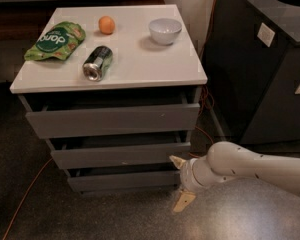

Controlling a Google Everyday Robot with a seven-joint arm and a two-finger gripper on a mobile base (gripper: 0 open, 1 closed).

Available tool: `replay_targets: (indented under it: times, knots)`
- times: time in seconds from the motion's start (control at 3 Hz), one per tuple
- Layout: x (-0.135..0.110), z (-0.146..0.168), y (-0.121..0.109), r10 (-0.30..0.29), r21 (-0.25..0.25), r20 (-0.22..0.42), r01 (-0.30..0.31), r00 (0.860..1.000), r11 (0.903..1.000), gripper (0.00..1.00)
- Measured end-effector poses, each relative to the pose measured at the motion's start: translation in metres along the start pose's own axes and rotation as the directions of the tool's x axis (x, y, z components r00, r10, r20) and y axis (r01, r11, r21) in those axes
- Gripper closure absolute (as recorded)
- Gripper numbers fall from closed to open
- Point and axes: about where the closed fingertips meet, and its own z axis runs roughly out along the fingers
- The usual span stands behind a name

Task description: Place green can into bottom drawer

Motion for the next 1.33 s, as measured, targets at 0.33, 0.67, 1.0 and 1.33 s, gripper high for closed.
replay_targets:
  times: [0.33, 0.67, 1.0, 1.33]
  knots:
    - [0.018, 0.051, -0.006, -0.026, 0.017, -0.005, 0.026, 1.0, 0.9995, 0.0]
    - [0.027, 0.081, -0.012, -0.056, 0.036, -0.01, 0.056, 0.998, 0.9978, 0.0]
    - [0.045, 0.129, -0.022, -0.112, 0.022, -0.009, 0.112, 0.994, 0.9934, 0.0]
    - [0.06, 0.163, -0.023, -0.123, 0.0, 0.003, 0.123, 0.992, 0.9924, 0.0]
